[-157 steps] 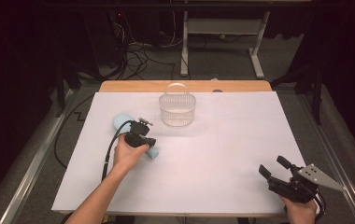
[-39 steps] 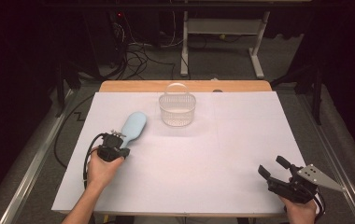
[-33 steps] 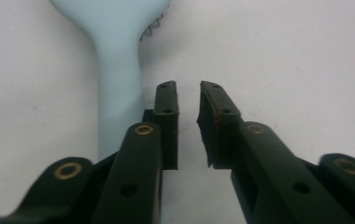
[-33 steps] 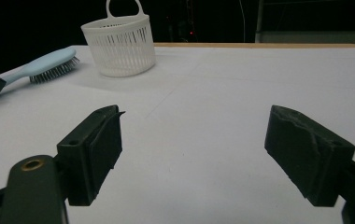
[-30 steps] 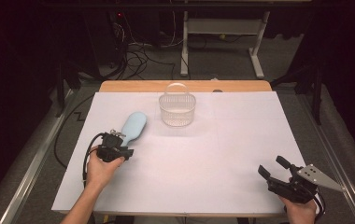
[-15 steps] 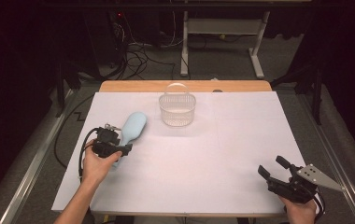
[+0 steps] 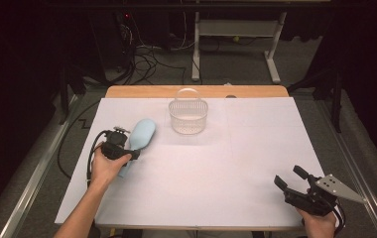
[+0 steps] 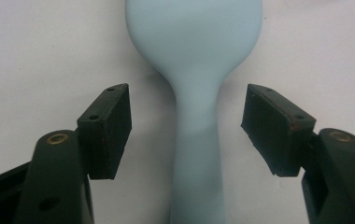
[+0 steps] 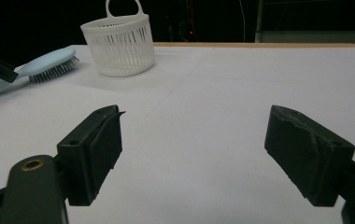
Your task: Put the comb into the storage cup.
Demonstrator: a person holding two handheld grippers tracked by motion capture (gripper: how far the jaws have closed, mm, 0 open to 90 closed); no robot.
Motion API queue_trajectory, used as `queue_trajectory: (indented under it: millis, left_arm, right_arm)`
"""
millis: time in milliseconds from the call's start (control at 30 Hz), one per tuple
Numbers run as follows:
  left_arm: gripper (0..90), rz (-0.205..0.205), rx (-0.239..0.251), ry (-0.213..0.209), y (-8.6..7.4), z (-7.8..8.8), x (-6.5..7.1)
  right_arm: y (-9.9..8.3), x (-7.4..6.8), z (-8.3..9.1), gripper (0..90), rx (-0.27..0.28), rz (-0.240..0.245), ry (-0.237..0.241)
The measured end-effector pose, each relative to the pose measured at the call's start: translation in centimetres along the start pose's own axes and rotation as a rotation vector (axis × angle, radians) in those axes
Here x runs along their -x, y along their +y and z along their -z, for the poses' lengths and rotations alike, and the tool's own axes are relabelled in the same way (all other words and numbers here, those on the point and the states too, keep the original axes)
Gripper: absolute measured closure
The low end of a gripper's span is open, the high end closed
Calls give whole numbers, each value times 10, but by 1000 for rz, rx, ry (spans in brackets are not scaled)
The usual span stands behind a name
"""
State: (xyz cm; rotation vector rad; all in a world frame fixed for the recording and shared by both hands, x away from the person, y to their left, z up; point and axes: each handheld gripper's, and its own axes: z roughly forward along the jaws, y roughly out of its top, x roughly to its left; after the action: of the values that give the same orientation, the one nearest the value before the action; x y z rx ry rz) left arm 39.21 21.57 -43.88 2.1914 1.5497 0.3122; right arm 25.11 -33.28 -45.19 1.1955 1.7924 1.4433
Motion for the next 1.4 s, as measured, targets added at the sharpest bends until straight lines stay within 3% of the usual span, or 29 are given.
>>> queue_trajectory:
  millis: [367, 500, 933, 1400]
  left_arm:
    - [406, 1, -26, 9, 4, -16, -1]
    - [478, -2, -34, 14, 5, -19, 0]
    - [618, -9, -29, 5, 7, -20, 3]
    - [672, -35, -19, 7, 6, -19, 4]
  right_arm:
    - [0, 0, 0, 198, 0, 1, -1]
    - [0, 0, 0, 197, -1, 2, 1]
    - [0, 0, 0, 198, -1, 3, 2]
    - [0, 0, -1, 198, -2, 2, 2]
